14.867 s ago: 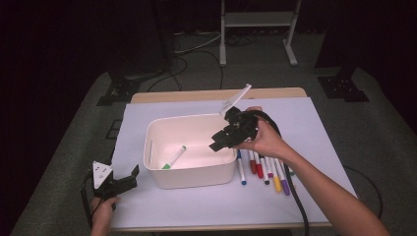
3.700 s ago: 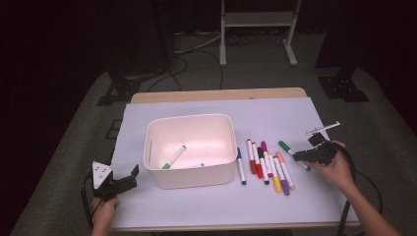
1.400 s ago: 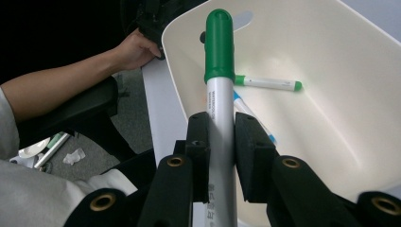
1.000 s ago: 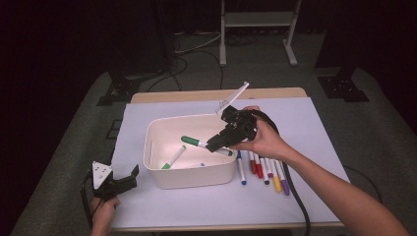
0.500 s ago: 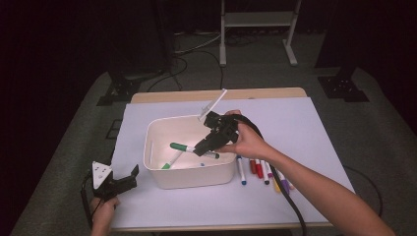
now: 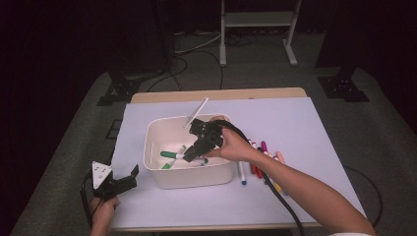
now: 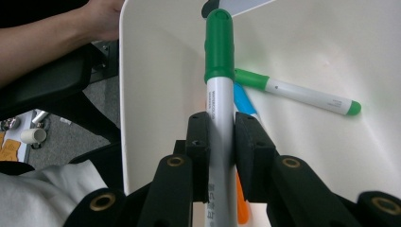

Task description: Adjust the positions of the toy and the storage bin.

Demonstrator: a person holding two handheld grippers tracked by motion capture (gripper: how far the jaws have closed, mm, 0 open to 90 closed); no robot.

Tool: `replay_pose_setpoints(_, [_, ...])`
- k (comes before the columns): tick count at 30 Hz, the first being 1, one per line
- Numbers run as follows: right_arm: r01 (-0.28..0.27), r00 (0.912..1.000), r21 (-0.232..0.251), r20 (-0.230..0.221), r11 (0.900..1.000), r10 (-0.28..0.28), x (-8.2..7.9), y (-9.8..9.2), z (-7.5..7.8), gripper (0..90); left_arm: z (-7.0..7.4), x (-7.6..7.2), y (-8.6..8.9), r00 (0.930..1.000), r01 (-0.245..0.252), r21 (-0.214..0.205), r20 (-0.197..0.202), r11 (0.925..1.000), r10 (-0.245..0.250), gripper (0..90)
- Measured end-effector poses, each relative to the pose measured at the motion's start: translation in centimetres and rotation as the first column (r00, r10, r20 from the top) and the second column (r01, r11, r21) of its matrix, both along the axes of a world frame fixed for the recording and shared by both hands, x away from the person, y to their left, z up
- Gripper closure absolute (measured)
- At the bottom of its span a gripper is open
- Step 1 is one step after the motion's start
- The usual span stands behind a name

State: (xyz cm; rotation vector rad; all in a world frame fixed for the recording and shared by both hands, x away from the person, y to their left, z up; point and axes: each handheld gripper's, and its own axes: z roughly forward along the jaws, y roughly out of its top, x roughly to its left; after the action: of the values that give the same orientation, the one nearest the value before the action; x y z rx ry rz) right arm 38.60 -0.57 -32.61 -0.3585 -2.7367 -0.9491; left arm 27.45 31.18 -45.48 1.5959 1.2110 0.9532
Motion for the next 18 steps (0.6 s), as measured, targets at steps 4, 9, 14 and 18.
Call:
replay_pose_setpoints(4, [-0.015, 0.9999, -0.012, -0.005, 0.9998, 0.014, 0.1, 0.6, -0.4, 75.6, 0.0, 0.0, 0.0, 1.0000, 0.001, 0.002, -0.001, 1.0000, -0.001, 0.0])
replay_pose_setpoints(9, [-0.029, 0.9996, -0.033, -0.004, 0.9990, 0.029, -0.1, 1.3, -0.8, 75.6, 0.0, 0.0, 0.0, 1.0000, 0.000, 0.002, -0.001, 1.0000, 0.000, 0.0])
replay_pose_setpoints(14, [-0.040, 0.9992, -0.056, -0.009, 0.9976, 0.039, 0.0, 1.8, -1.3, 75.6, 0.0, 0.0, 0.0, 1.0000, 0.000, 0.000, 0.001, 1.0000, 0.000, 0.0])
replay_pose_setpoints(18, [-0.044, 0.9990, -0.079, -0.003, 0.9959, 0.044, -0.1, 2.2, -1.6, 75.6, 0.0, 0.0, 0.0, 1.0000, 0.001, 0.002, -0.002, 1.0000, -0.001, 0.0])
